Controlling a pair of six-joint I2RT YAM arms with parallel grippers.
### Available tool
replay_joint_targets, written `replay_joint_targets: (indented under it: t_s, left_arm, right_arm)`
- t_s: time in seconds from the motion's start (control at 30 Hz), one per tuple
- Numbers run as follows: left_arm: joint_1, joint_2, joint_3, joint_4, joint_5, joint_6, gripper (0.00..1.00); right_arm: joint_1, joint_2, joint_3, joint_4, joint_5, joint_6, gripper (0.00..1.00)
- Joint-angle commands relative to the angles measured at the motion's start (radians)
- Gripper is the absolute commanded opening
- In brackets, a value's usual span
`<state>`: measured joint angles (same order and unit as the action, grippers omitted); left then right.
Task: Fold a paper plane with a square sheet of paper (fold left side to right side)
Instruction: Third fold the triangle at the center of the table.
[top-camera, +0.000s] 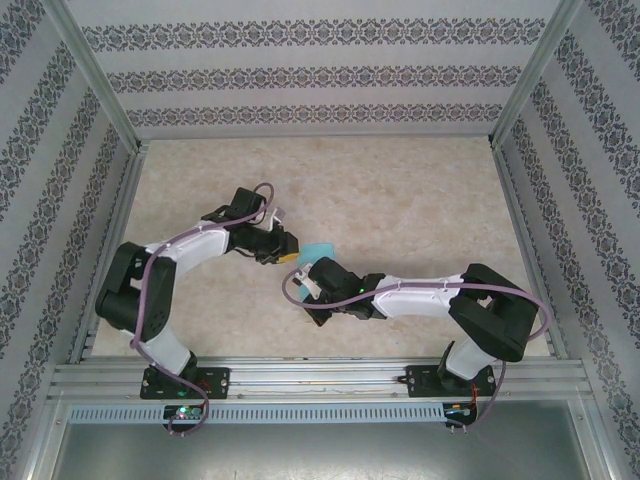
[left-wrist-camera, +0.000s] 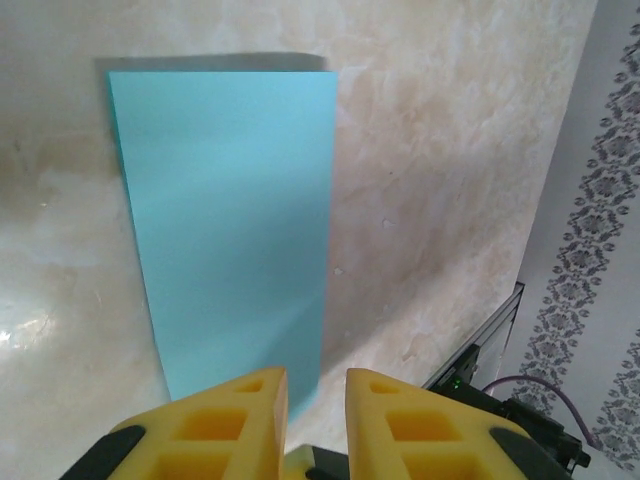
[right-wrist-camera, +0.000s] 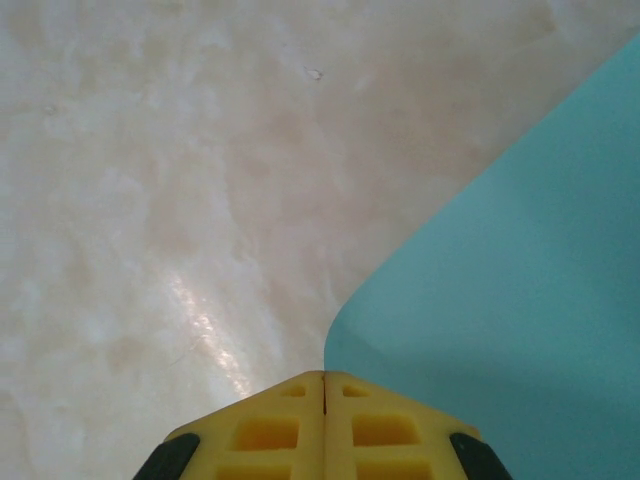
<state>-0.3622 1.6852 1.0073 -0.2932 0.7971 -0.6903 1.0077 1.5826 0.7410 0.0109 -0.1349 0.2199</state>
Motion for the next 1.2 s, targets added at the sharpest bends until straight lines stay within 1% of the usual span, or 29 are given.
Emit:
replay_joint_targets:
  t_s: [0.0, 0.27, 0.37, 0.53, 0.73, 0.97, 1.17]
  left_arm:
    - [-0.039, 0.078, 0.053, -0.023, 0.046, 0.049, 0.2]
    - [-0.062, 0.236, 0.113, -0.029, 0.031, 0.083, 0.11]
    - [-0.068, 0.273, 0.12, -0.047, 0.001, 0.101, 0.09]
    - [-0.069, 0.299, 0.102, -0.06, -0.045, 0.113, 0.07]
    - [-0.07, 0.312, 0.081, -0.067, -0.076, 0.122, 0.06]
    - [-0.07, 0.314, 0.071, -0.068, -0.09, 0.123, 0.05]
    - [-0.071, 0.312, 0.069, -0.066, -0.091, 0.117, 0.05]
  right_arm:
    - [-0.011, 0.007, -0.009, 0.042, -0.086, 0.036, 0.0]
    - [-0.03, 0.024, -0.018, 0.058, -0.103, 0.062, 0.0]
    - [-0.035, 0.028, -0.021, 0.061, -0.109, 0.074, 0.0]
    - [-0.054, 0.024, -0.031, 0.063, -0.112, 0.097, 0.0]
    - [-0.094, 0.01, -0.043, 0.053, -0.104, 0.132, 0.0]
    - [-0.151, 0.009, -0.039, 0.019, -0.07, 0.157, 0.0]
    - [-0.18, 0.011, -0.034, -0.003, -0.041, 0.159, 0.0]
